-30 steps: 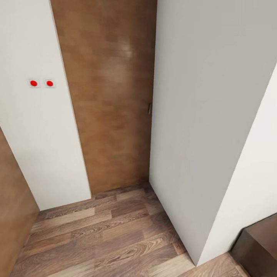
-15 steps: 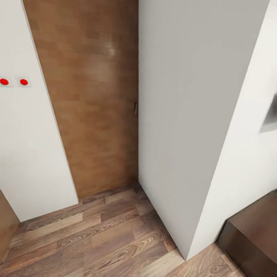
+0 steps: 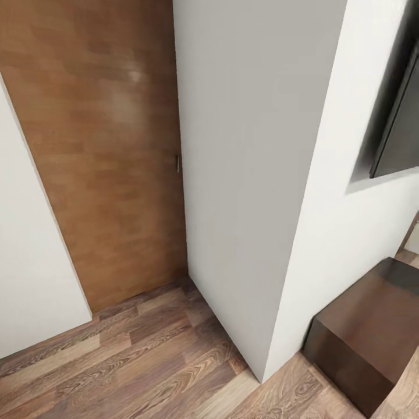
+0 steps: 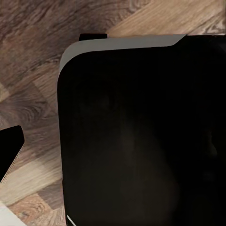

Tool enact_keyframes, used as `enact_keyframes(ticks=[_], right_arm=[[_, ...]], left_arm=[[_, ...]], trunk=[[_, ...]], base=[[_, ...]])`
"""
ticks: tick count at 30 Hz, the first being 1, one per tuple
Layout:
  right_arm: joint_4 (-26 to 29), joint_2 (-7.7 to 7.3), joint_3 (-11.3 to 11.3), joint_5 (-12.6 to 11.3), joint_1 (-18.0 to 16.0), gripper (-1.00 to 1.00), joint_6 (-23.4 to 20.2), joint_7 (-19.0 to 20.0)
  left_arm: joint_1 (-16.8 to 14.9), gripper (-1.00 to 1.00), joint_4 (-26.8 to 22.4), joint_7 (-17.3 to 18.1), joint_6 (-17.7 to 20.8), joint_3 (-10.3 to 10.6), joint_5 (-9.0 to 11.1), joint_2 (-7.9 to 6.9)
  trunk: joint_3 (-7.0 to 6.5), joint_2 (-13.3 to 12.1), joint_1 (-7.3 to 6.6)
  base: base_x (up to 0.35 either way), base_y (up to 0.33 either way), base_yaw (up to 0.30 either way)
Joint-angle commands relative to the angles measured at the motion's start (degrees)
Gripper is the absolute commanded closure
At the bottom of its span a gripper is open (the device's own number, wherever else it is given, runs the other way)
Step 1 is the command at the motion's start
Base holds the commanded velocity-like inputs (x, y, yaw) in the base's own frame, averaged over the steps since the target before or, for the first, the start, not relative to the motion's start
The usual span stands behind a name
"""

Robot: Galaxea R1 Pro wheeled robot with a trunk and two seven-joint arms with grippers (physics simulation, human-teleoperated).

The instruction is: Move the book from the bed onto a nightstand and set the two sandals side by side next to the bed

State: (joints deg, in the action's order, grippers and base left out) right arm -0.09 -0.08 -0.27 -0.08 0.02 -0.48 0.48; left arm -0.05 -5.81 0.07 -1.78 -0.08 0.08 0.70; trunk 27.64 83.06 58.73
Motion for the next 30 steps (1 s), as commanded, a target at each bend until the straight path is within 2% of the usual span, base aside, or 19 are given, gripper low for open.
enact_keyframes(ticks=[1,30], right_arm=[[0.0,-0.01,0.0,0.0,0.0,-1.0,-0.1,0.0],[0.0,-0.01,-0.1,0.0,0.0,-1.0,-0.1,0.0]], left_arm=[[0.0,-1.0,0.0,0.0,-0.2,0.0,0.0,0.0],[0.0,-1.0,0.0,0.0,-0.2,0.0,0.0,0.0]], trunk=[[0.04,0.0,0.0],[0.04,0.0,0.0]], base=[[0.0,0.0,-0.286],[0.0,0.0,-0.286]])
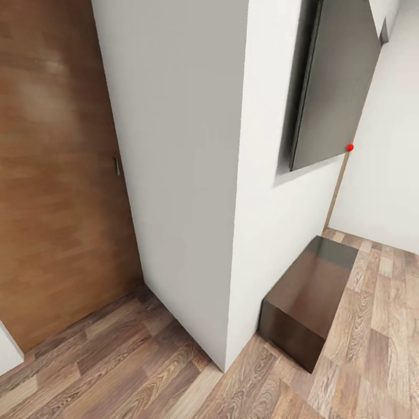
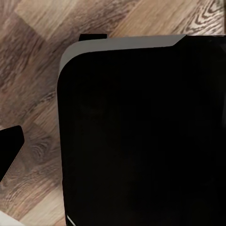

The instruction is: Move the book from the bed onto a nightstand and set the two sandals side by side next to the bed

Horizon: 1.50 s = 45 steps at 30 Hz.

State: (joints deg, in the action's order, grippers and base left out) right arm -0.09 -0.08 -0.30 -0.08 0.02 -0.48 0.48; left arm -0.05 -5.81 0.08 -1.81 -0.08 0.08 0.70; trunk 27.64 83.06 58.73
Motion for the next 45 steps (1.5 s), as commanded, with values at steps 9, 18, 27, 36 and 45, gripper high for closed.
enact_keyframes(ticks=[9,18,27,36,45], right_arm=[[0.0,-0.01,0.0,0.0,0.0,-1.0,-0.1,0.0],[0.0,-0.01,0.0,0.0,0.0,-1.0,-0.1,0.0],[0.0,-0.01,0.0,0.0,0.0,-1.0,-0.1,0.0],[0.0,-0.01,-0.1,0.0,0.0,-1.0,-0.1,0.0],[0.0,-0.01,-0.1,0.0,0.0,-1.0,-0.1,0.0]], left_arm=[[0.0,-1.0,0.0,0.0,-0.2,0.0,0.0,0.0],[0.0,-1.0,0.0,0.0,-0.2,0.0,0.0,-0.02],[0.0,-1.0,-0.1,0.0,-0.2,-0.1,0.1,-0.11],[0.0,-1.0,0.0,0.0,-0.2,-0.1,0.1,-0.09],[0.0,-1.0,0.0,0.0,-0.2,-0.1,0.1,0.0]], trunk=[[0.04,0.0,0.0],[0.04,0.0,0.0],[0.09,0.0,0.0],[0.1,0.0,0.0],[0.1,0.0,0.0]], base=[[0.0,0.0,-0.286],[0.0,0.0,-0.286],[0.202,0.0,-0.175],[0.241,0.0,-0.013],[0.036,0.0,-0.09]])
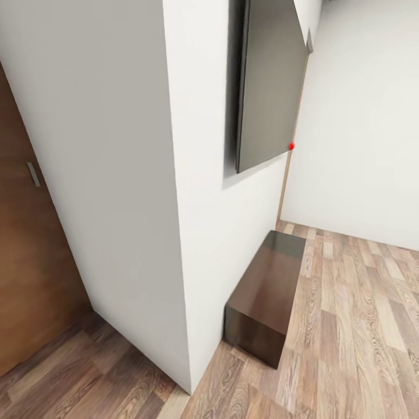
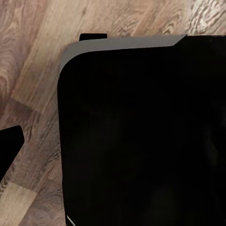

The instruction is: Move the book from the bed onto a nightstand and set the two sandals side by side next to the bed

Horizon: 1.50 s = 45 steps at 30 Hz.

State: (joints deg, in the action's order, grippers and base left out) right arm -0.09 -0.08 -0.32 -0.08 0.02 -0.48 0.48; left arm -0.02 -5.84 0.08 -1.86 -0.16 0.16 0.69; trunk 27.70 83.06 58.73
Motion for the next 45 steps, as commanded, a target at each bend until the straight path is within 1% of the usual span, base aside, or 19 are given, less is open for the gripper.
enact_keyframes(ticks=[1,45], right_arm=[[0.0,-0.01,0.0,0.0,0.0,-1.0,-0.1,0.0],[0.0,-0.01,0.0,0.0,0.0,-1.0,-0.1,0.0]], left_arm=[[0.0,-1.0,0.0,0.0,-0.2,0.0,0.0,0.0],[0.0,-1.0,0.0,0.0,-0.2,0.0,0.0,0.01]], trunk=[[0.04,0.0,0.0],[0.04,0.0,0.0]], base=[[0.007,0.0,-0.212],[0.0,0.0,-0.255]])
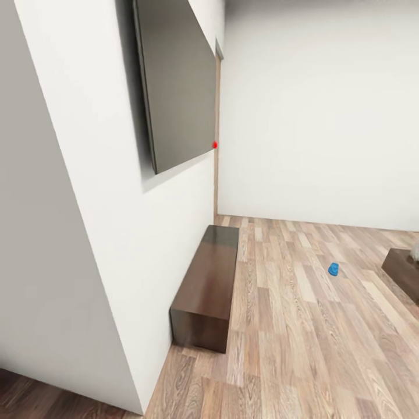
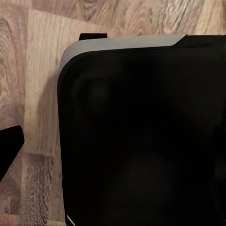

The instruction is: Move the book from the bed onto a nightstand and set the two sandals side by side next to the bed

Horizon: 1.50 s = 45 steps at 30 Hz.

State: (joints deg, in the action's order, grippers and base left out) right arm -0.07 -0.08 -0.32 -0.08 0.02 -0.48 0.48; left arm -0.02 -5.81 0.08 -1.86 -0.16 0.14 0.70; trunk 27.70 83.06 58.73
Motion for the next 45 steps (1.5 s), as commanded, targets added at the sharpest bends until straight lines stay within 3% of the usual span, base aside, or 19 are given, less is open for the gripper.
enact_keyframes(ticks=[1,13,31,45], right_arm=[[0.0,-0.01,0.0,0.0,0.0,-1.0,-0.1,0.0],[0.0,-0.01,0.0,0.0,0.0,-1.0,-0.1,0.0],[0.0,-0.01,0.0,0.0,0.0,-1.0,-0.1,0.0],[0.0,-0.01,0.0,0.0,0.0,-1.0,-0.1,0.0]], left_arm=[[0.0,-1.0,0.0,0.0,-0.2,0.0,0.0,0.0],[0.0,-1.0,0.0,0.0,-0.2,0.0,0.0,-0.05],[0.0,-1.0,-0.1,0.0,-0.2,0.0,0.0,-0.07],[0.0,-1.0,-0.1,0.0,-0.2,0.0,0.0,-0.08]], trunk=[[0.04,0.0,0.0],[0.04,0.0,0.0],[0.04,0.0,0.0],[0.04,0.0,0.0]], base=[[0.0,0.0,-0.252],[0.022,0.0,-0.173],[0.279,0.0,-0.003],[0.035,0.0,-0.133]])
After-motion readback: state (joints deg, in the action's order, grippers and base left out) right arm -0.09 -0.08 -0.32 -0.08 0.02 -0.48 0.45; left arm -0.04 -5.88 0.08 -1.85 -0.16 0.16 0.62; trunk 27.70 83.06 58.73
